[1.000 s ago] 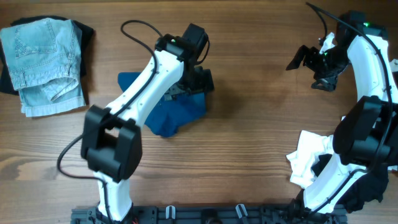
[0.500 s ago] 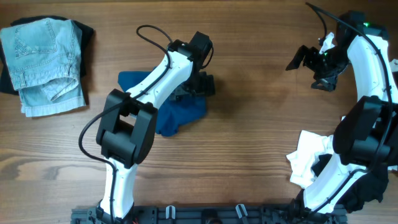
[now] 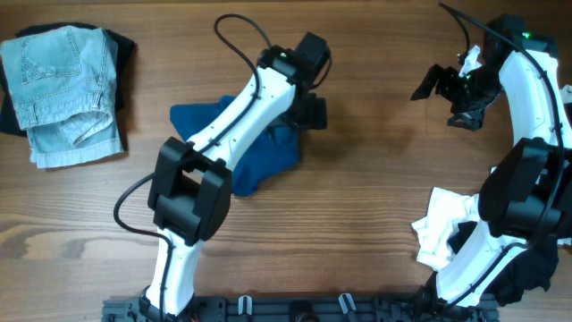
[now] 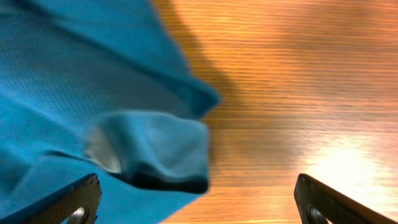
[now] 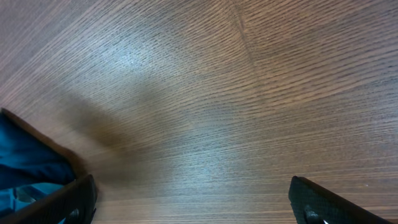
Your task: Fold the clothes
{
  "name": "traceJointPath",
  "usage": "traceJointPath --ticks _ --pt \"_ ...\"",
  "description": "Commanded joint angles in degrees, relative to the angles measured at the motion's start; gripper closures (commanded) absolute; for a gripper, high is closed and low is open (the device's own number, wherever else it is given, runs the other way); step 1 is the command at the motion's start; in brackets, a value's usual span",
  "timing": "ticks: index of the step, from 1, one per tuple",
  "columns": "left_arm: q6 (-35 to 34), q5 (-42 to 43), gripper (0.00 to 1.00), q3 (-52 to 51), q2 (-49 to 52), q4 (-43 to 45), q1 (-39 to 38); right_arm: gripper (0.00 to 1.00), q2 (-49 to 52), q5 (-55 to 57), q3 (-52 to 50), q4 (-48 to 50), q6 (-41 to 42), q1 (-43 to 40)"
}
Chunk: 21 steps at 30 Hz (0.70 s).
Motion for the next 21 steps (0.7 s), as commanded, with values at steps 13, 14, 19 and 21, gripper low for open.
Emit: traceJointPath --ticks 13,14,19,21 --pt "0.92 2.38 0.00 0.35 10.29 2.93 2.05 0.00 -0.96 -0.72 1.16 -0.37 -0.98 0.09" --pt "0.94 2.80 0.00 0.35 11.02 2.89 2.08 0.00 -0.96 -0.74 1.16 -0.39 -0.98 0.09" --pt "1.55 5.14 0.01 0.35 15.43 1.73 2.16 0.00 -0.96 -0.72 1.16 -0.59 -1.01 0.09" --pt "2.43 6.38 0.01 0.35 17.46 1.42 2.16 0.00 -0.96 -0.72 1.16 -0.70 -1.03 0.09"
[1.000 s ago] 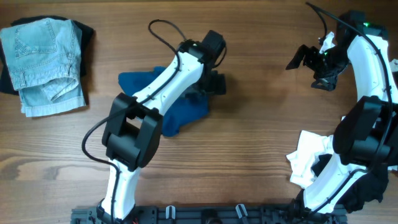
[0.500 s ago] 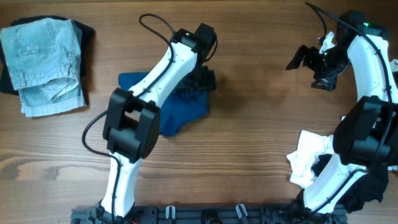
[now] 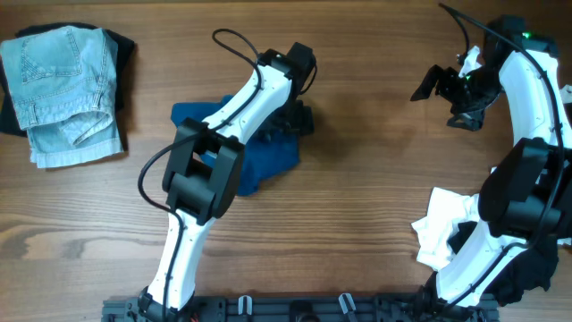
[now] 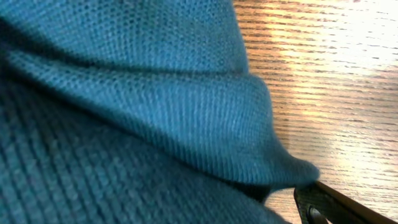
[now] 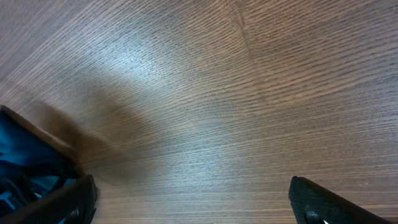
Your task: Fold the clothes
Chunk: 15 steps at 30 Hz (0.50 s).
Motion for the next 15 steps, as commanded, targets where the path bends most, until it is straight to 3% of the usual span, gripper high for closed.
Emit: traceJointPath --ticks 1,5,6,10,12,13,14,15 --pt "2.12 6.43 0.01 -0.98 8.22 0.68 -0.55 0.00 -0.96 -0.59 1.16 -0.26 -0.79 0.09" --pt "3.32 6.32 0.03 -0.98 8.98 0.83 -0.68 0.00 -0.96 -0.61 1.16 -0.31 -0.96 0.09" --pt "3.61 6.12 0.14 -0.98 8.98 0.79 -0.57 0.00 -0.96 -0.61 1.16 -0.46 -0.96 0.09" --pt "2.93 6.54 0.26 -0.98 9.64 0.55 1.11 0.00 -0.96 -0.63 1.16 -0.87 -1.42 0.09" --pt "2.51 7.69 0.05 -0.98 9.81 0.15 2.45 0.00 -0.96 -0.74 1.18 -0.87 -1.49 0.09" --pt "2.45 8.09 0.01 -0.98 9.81 0.17 2.93 0.00 -0.96 -1.20 1.16 -0.87 -1.92 0.09" --pt "2.32 8.24 0.06 -0.98 9.81 0.17 3.32 0.00 -0.96 -1.57 1.16 -0.87 -1.95 0.09" --pt "2.32 8.26 0.22 -0.98 9.81 0.15 3.67 0.00 -0.96 -1.68 1.16 -0.90 -1.92 0.09"
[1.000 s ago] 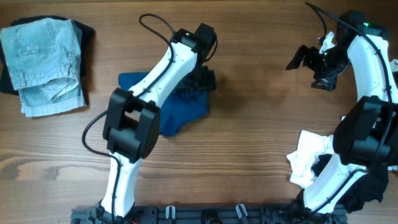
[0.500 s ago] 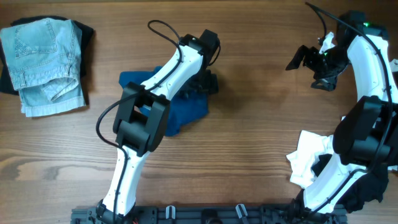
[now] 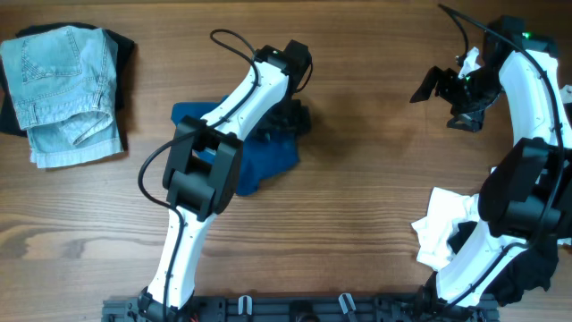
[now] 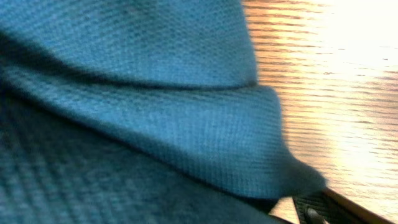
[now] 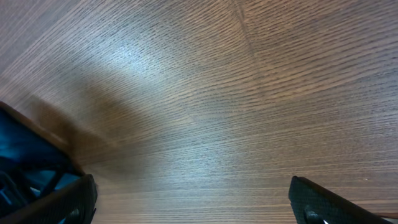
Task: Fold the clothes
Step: 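Lift the teal bundle with the left gripper and carry it upper left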
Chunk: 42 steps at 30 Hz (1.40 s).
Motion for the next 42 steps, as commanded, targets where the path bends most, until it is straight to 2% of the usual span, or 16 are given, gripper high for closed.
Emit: traceJointPath --ticks 1,2,5,6,7,8,16,20,27,42 --pt "0.85 5.90 0.44 -3.10 8.09 2.10 2.45 0.00 -0.96 -1.60 1.16 -0.09 -1.29 0.09" --pt "0.87 5.92 0.61 -3.10 8.09 2.05 2.75 0.00 -0.96 -1.60 1.16 -0.15 -1.29 0.09" --pt "0.83 6.10 0.75 -3.10 8.09 1.86 2.84 0.00 -0.96 -1.60 1.16 -0.28 -1.29 0.09" --pt "0.85 6.08 0.83 -3.10 8.09 1.88 2.84 0.00 -0.96 -1.60 1.18 -0.31 -1.31 0.09" --pt "0.79 6.08 0.85 -3.10 8.09 1.88 2.84 0.00 -0.96 -1.60 1.16 -0.33 -1.31 0.09" --pt "0.55 6.08 0.96 -3.10 8.09 1.88 2.84 0.00 -0.96 -1.60 1.16 -0.33 -1.27 0.09" --pt "0.52 6.10 0.96 -3.10 8.07 2.80 1.88 0.00 -0.96 -1.60 1.16 -0.59 -1.20 0.09" --pt "3.58 6.45 0.96 -3.10 8.04 3.98 -0.04 0.00 -0.96 -1.57 1.16 -0.44 -1.20 0.09" --pt "-1.81 5.16 0.96 -3.08 6.12 6.69 -1.53 0.00 -0.96 -1.57 1.16 -0.26 -1.20 0.09" --pt "-3.13 -0.90 0.96 -3.04 -13.09 12.04 -2.45 0.01 -0.96 -1.57 1.16 0.09 -1.11 0.11"
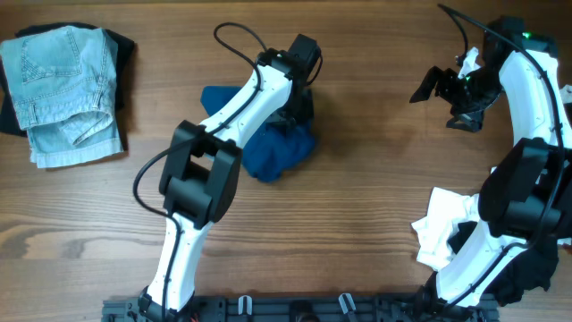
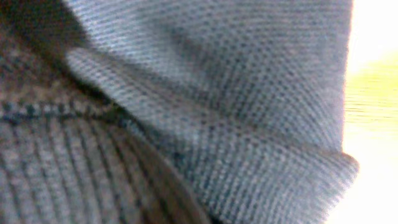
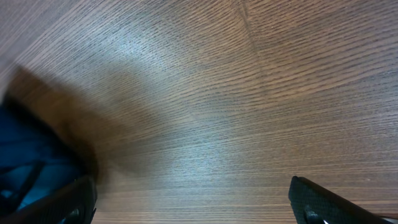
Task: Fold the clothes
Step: 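Lift the teal bundle with the left gripper and carry it upper left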
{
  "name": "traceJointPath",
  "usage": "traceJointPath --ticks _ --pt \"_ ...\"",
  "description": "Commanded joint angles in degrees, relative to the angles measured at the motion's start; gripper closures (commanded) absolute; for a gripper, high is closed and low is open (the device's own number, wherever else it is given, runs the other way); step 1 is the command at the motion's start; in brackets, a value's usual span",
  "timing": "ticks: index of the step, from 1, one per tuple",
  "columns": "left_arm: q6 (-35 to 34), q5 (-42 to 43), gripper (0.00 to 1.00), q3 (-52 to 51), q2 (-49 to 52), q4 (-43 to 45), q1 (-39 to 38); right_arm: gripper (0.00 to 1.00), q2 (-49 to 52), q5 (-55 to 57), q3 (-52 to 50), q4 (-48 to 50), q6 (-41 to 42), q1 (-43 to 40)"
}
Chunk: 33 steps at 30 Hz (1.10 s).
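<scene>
A blue knit garment (image 1: 273, 150) lies bunched in a heap at the table's middle. My left gripper (image 1: 300, 105) is pressed down into its upper right edge. The left wrist view is filled with the garment's weave (image 2: 199, 106), and the fingers are hidden under it; the cloth has come along with them. My right gripper (image 1: 436, 87) hovers over bare wood at the far right, open, its two fingertips (image 3: 308, 193) wide apart and nothing between them. The right wrist view catches a corner of the blue garment (image 3: 28, 165) at its left edge.
Folded light-blue jeans (image 1: 64, 89) rest on a dark garment (image 1: 123, 45) at the far left. A pile of white and black clothes (image 1: 445, 228) lies at the front right beside the right arm's base. Bare wooden table (image 1: 375, 179) lies between the arms.
The blue garment has bunched up and shifted to the right, its left edge drawn in. The left wrist view is now fully covered by cloth. The right arm has not moved.
First my left gripper was open above the garment's right edge, with bare wood in view. Then it was down in the cloth, one finger still showing. Now the cloth hides both fingers and the garment has been drawn rightward into a tighter heap. The right gripper stayed open throughout.
</scene>
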Motion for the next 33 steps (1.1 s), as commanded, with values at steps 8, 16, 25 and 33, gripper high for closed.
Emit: traceJointPath --ticks 8,16,25,33 --pt "-2.36 -9.68 0.96 0.11 -18.12 1.07 -0.52 0.00 -0.96 -1.18 1.16 0.20 -0.92 0.15" --pt "-5.38 -18.51 0.96 0.11 -22.58 -0.39 -0.52 0.00 -0.96 -1.20 1.16 -0.37 -0.96 0.20" --pt "-7.56 -32.09 0.96 0.11 -35.76 -4.96 -0.46 0.00 -0.96 -1.20 1.16 -0.61 -0.96 0.70" --pt "-16.11 -37.86 0.96 0.11 -43.71 -18.27 6.82 0.00 -0.96 -1.20 1.16 -1.49 -0.94 2.64"
